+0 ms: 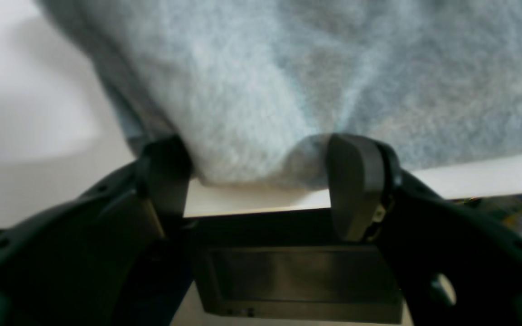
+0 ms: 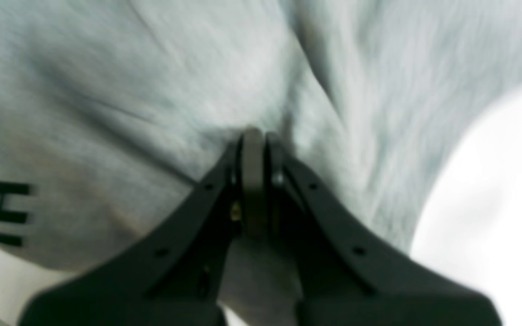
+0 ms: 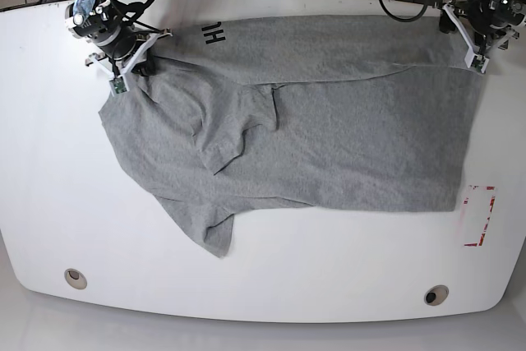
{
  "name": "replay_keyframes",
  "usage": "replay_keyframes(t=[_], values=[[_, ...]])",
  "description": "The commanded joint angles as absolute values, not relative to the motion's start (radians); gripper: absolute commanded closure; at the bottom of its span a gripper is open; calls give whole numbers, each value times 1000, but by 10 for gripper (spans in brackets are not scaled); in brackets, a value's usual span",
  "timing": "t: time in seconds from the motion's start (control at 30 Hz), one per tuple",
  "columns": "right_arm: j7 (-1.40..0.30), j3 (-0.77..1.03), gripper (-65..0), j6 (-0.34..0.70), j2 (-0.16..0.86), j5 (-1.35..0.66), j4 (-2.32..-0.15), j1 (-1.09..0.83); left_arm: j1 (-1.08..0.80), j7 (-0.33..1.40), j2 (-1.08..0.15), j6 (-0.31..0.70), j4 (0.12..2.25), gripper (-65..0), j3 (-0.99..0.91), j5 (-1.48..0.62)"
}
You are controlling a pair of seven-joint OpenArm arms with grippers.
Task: Layout the t-shirt on the table in an organized manner, then fold the t-shirt properly
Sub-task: 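Drag the pinched fabric toward the collar edge with the right gripper, then hold the collar edge with both grippers and pull it taut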
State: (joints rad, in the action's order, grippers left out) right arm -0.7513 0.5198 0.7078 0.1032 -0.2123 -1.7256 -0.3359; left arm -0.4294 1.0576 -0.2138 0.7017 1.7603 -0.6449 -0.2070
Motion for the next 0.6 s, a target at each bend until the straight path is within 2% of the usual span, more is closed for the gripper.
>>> replay_keyframes(t=[0.0,0.23,0.57], values=[[-750,553,-17,698,142,-197,-1702,-329,-410,1056,-245,698,1716,-425,-654,-193],[-727,562,-17,698,183,-197,-1661,-340,-409,1056,-275,698,1690,-424,-656,-194],[-691,562,-17,698,185,-197,-1664,-397,-432,1056,-275,698,1695,-424,-657,-194]])
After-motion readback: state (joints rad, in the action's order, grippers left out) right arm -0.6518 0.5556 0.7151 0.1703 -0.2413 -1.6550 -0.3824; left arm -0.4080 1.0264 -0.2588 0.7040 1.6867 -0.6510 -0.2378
